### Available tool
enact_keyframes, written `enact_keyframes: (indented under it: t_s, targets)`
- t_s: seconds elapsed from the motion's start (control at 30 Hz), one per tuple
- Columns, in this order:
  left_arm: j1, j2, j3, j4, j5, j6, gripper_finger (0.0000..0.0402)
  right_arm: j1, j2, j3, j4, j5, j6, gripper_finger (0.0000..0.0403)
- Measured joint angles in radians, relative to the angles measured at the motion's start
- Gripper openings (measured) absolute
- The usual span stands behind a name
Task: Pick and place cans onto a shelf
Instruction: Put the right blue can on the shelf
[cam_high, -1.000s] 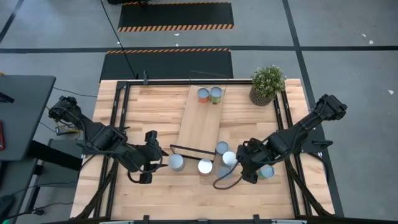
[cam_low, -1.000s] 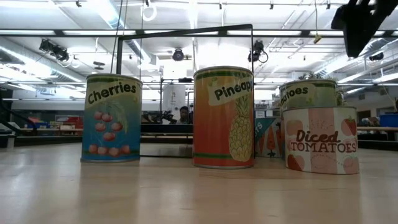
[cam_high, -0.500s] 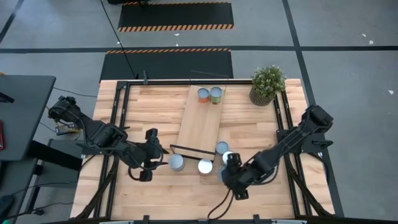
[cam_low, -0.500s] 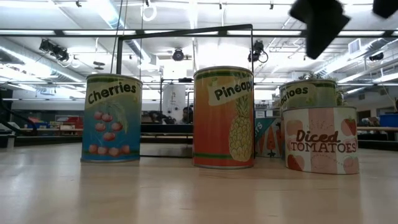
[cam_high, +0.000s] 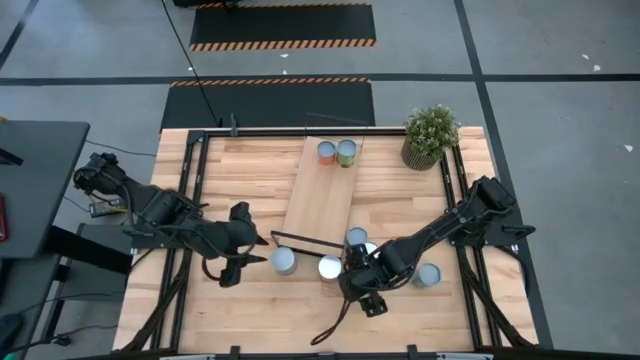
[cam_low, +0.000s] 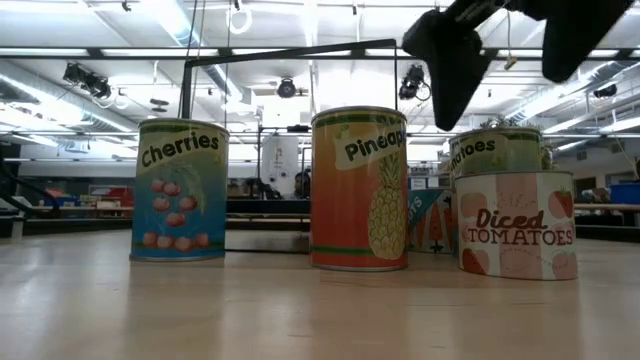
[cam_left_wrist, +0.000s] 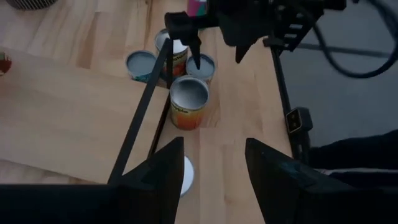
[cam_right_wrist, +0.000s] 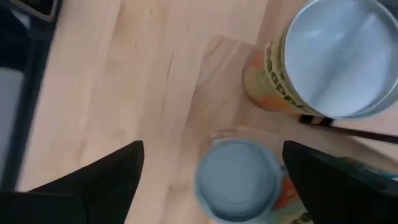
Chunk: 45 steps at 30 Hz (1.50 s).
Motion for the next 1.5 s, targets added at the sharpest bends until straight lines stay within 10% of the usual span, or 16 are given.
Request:
enact_keyframes:
  t_s: [0.3,1.5]
  targets:
    - [0.000,-0.063,0.000,0.003,-0.003,-0.038,0.0176,0.039,-0.002,0.000,-0.047,0.126,-0.087,0.0385]
    - [0.000,-0.063,0.001,0.056,-0.058,0.069,0.0176,-0.022,-0.007,-0.013,-0.295,0.057,0.049,0.0383]
